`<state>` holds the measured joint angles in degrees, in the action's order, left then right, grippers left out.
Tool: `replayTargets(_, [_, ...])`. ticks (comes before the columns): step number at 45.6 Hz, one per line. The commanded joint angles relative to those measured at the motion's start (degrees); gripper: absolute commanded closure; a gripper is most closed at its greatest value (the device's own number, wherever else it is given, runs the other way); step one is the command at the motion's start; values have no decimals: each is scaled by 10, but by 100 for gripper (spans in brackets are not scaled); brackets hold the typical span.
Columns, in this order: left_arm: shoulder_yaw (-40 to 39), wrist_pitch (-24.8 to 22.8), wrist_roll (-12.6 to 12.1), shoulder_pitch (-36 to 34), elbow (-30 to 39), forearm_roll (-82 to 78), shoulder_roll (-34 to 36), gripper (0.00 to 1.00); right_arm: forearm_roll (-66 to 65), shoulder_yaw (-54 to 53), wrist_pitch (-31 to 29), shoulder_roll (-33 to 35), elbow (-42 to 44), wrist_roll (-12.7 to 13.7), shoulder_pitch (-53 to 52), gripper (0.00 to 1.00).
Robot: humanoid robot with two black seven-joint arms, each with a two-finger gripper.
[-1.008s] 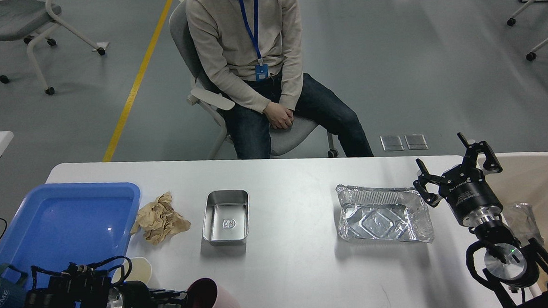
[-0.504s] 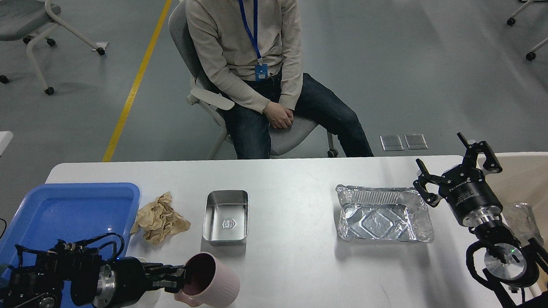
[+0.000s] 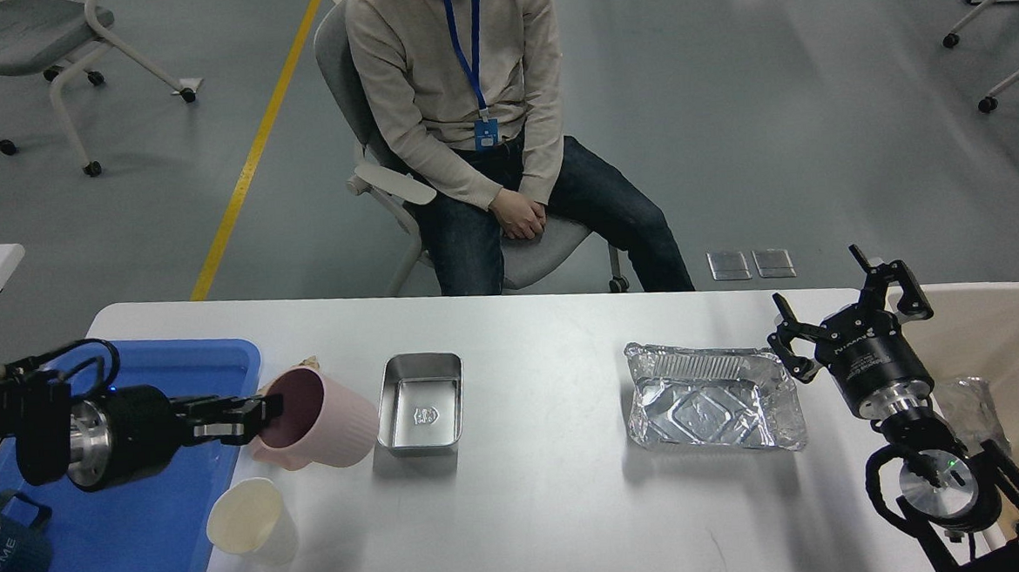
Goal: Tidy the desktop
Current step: 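Carry the pink mug over the blue tray and lower it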
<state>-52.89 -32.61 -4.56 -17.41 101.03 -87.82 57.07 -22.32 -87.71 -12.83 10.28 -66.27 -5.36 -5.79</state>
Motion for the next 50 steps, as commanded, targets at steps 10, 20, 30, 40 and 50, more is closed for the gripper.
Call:
replayTargets(10, [-63,-2,10,-3,0,48,66,100,0,0,0,0,0,0,1,0])
replayTargets(20, [-66,9,13,2,0,52,116,100,0,4,0,0,-1,0,2,0])
replayTargets(30, [-71,13,31,6,-38,105,164,100,0,11,0,0,0,0,2,0])
replayTargets(40, [-51,14,33,12,-93,104,160,100,0,11,0,0,0,0,2,0])
replayTargets(50, [-38,16,40,17,-144,98,159,100,0,11,0,0,-1,0,2,0])
